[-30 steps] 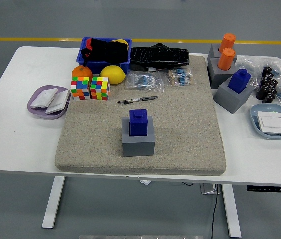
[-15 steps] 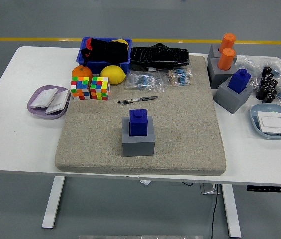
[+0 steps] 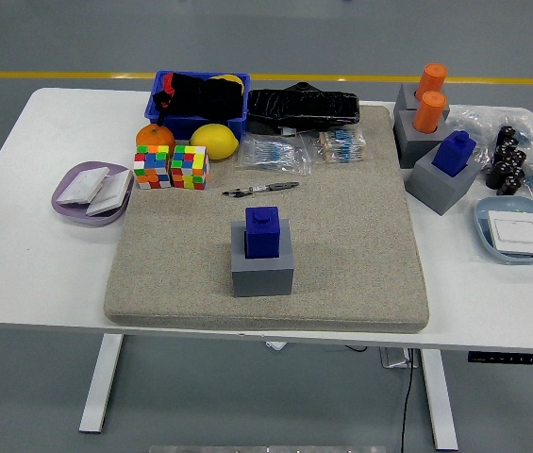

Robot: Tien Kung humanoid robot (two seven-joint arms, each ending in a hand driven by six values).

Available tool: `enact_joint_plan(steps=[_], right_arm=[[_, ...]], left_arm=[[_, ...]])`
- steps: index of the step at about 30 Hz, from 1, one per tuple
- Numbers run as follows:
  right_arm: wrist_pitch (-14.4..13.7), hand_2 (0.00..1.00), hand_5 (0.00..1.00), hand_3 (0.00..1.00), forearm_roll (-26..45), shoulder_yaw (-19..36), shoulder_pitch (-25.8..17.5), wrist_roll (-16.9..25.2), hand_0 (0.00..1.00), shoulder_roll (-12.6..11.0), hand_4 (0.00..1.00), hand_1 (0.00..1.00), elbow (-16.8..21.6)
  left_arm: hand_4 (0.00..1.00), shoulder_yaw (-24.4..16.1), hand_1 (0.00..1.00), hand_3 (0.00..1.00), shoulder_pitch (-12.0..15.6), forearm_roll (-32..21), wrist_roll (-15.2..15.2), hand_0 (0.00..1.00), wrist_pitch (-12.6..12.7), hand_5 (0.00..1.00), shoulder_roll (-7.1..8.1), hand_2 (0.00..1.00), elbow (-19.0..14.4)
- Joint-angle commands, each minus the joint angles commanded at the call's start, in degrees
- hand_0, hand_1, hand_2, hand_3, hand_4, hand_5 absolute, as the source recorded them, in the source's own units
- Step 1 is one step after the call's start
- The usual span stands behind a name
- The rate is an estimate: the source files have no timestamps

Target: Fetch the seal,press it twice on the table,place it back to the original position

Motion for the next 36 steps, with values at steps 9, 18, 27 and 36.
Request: enact_joint_plan(steps=[9,18,27,36], right_arm=[[-0.03,0.663,0.46,0.645,-0.01,0.02,-0.11,0.0,0.783,0.01,0.81,0.694,0.01],[-0.03,0.663,0.459,0.647,-0.07,0.32,-0.16,-0.03,0.783,0.36,0.815,0.694,-0.01],[-0.03,0.663,0.46,0.646,-0.1,0.36,-0.34,0.0,0.783,0.51,0.815,0.694,-0.06],[0.04,0.663,0.46,0.647,-0.09,0.54,-0.48,0.04,0.784,0.58,0.816,0.694,0.01]], left_arm=[[0.809,0.17,0.833,0.853,0.05,-0.02,0.03,0.839,-0.03,0.133,-0.11,0.841,-0.02],[0.808,1.02,0.831,0.853,0.65,0.87,0.59,0.839,-0.24,0.133,-0.64,0.84,-3.44],[0.807,1.68,0.831,0.853,0.37,1.1,0.82,0.84,-0.29,0.13,-0.94,0.84,-4.23],[0.806,1.48,0.83,0.853,-0.37,0.81,0.69,0.841,-0.22,0.13,-0.82,0.84,-3.54]])
